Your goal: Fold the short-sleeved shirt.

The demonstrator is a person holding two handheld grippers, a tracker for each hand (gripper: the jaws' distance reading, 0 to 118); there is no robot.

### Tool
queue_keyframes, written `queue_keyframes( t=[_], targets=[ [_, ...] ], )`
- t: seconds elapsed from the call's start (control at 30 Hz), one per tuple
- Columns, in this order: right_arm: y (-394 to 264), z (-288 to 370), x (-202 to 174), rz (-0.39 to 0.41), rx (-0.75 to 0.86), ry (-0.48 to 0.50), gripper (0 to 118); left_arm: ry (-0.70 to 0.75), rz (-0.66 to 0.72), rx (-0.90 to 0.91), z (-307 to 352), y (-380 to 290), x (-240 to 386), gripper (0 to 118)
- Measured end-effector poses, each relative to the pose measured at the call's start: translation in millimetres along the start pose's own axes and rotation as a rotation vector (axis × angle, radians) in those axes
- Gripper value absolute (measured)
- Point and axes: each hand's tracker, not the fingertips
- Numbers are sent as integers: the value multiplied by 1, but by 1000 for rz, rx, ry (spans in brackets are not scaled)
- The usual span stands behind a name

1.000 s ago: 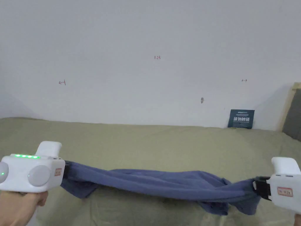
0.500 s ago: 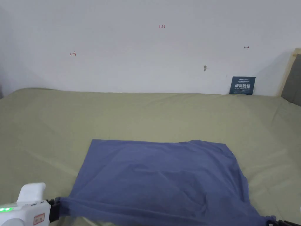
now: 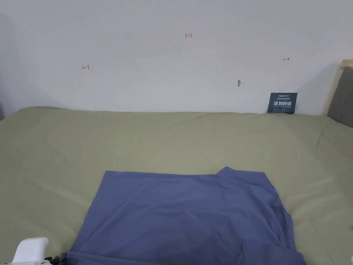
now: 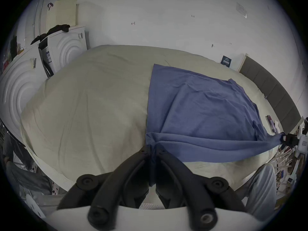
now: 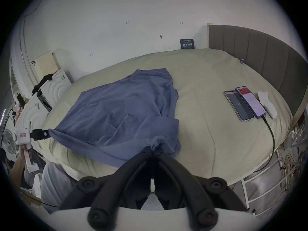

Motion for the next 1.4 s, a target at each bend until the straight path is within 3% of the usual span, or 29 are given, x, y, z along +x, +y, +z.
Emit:
queue_keyframes(
  t=[0.03, 0.07, 0.1, 0.13, 0.17, 0.2, 0.53, 0.57, 0.6, 0.63, 0.67, 0.7, 0.73, 0.9, 1.2, 1.4],
  targets=[
    [-1, 1, 0, -4, 2, -5, 5, -3, -2, 1, 2, 1, 1, 4],
    [0, 2, -2, -4, 11, -19, 16, -6, -3, 3, 4, 2, 1, 8],
    [1, 3, -4, 1, 20, -49, 45, -2, -4, 6, 7, 3, 2, 21],
    [3, 5, -5, 4, 24, -54, 92, 9, 0, 17, 10, 3, 3, 68],
    [3, 9, -7, -10, 53, -41, 111, 11, 0, 15, 13, 5, 4, 101],
    [5, 13, -9, -26, 80, -21, 116, 4, 4, 20, 18, 6, 5, 118],
    [9, 23, -34, 8, 131, -31, 115, -43, 51, 150, 51, 17, 28, 118],
    [7, 24, -34, 12, 137, -36, 115, -47, 54, 130, 51, 18, 29, 112],
    [6, 25, -35, 12, 135, -34, 111, -45, 60, 114, 53, 16, 29, 91],
    [4, 26, -35, 9, 136, -32, 90, -47, 64, 126, 55, 14, 28, 32],
    [1, 30, -37, 11, 148, -34, 57, -65, 63, 142, 57, 11, 27, 0],
    [0, 30, -40, 11, 159, -48, 19, -55, 62, 144, 56, 7, 27, 0],
    [-2, 30, -42, 7, 161, -63, 2, -52, 54, 153, 56, 5, 26, 0],
    [-11, 31, -41, -10, 171, -63, 2, -8, 45, 138, 56, -3, 19, 0],
    [-17, 27, -37, 49, 102, -73, 2, 23, 66, 28, 34, -13, 3, 0],
    [-21, 27, -31, 20, 58, -74, 2, 19, 78, -73, 5, -9, -10, 0]
  ],
)
